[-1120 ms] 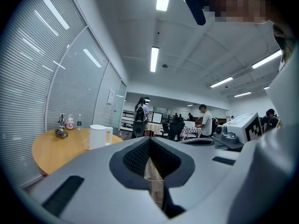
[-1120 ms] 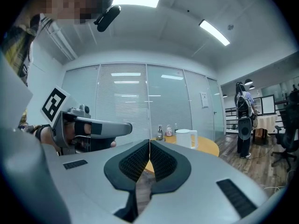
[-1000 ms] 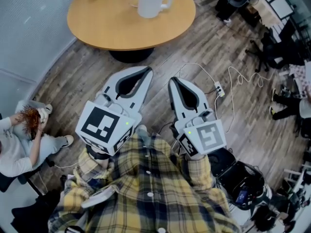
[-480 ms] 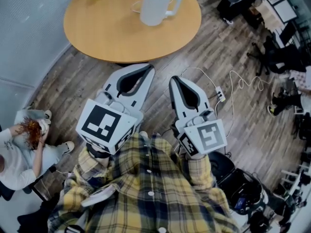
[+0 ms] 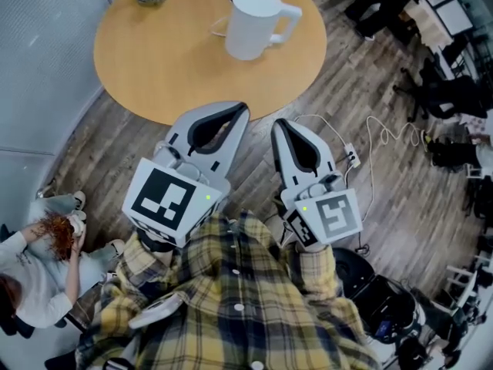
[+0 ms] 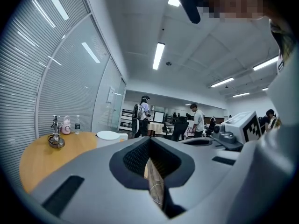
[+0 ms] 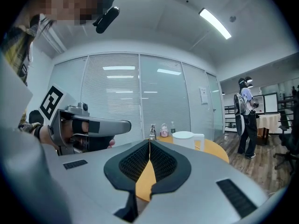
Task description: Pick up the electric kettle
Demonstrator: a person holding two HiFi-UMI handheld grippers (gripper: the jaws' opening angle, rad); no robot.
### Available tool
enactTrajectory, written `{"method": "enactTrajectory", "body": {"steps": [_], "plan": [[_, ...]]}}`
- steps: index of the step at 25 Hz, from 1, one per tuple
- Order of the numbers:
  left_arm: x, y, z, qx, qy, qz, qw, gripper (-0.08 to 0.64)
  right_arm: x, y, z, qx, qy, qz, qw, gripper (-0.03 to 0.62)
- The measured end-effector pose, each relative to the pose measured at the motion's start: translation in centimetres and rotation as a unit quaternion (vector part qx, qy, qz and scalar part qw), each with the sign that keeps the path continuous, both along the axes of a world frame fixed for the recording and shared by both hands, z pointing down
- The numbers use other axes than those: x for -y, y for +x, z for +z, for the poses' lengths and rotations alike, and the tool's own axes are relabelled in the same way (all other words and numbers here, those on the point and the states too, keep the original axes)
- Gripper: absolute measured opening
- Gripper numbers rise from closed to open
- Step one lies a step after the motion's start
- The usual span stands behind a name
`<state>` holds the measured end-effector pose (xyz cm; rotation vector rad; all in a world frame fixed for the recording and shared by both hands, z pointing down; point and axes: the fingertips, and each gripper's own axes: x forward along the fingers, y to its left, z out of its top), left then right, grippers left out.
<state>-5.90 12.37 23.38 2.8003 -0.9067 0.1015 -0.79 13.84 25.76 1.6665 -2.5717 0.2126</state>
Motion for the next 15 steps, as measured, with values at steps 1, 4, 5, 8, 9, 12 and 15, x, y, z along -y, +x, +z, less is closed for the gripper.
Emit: {"method": "enactTrajectory", "body": {"steps": [1,4,5,8,9,12,15], "plan": [[0.7,-0.1,0.1,0.0,-0.001,0.001,1.0,0.003,0.7,-0.1,0.1,-0.001,0.0,0.002,1.0,0.032],[2.4,-0.6,0.2,0.0,-0.004,0.002,1.0,0.003,2.3,-0.5,0.3,-0.004,-0.006,0.005,1.0,0.032],[2.8,-0.7,0.3,0.002,-0.005,0.003,1.0,0.003,2.7,-0.7,0.5,-0.004,-0.009,0.007,1.0,0.032],[3.9,-0.5,0.7,0.004,-0.008,0.007,0.9999,0.003,3.8,-0.6,0.8,-0.005,-0.014,0.01,1.0,0.032],[4.3,-0.4,0.8,0.004,-0.009,0.009,0.9999,0.003,4.1,-0.4,0.9,-0.005,-0.014,0.011,1.0,0.032],[5.4,0.2,0.8,0.004,-0.008,0.009,0.9999,0.003,5.2,0.4,1.0,-0.006,-0.014,0.013,1.0,0.032],[6.9,0.7,0.6,0.007,-0.007,0.004,0.9999,0.003,6.8,1.5,0.7,-0.004,-0.013,0.016,1.0,0.032]]}}
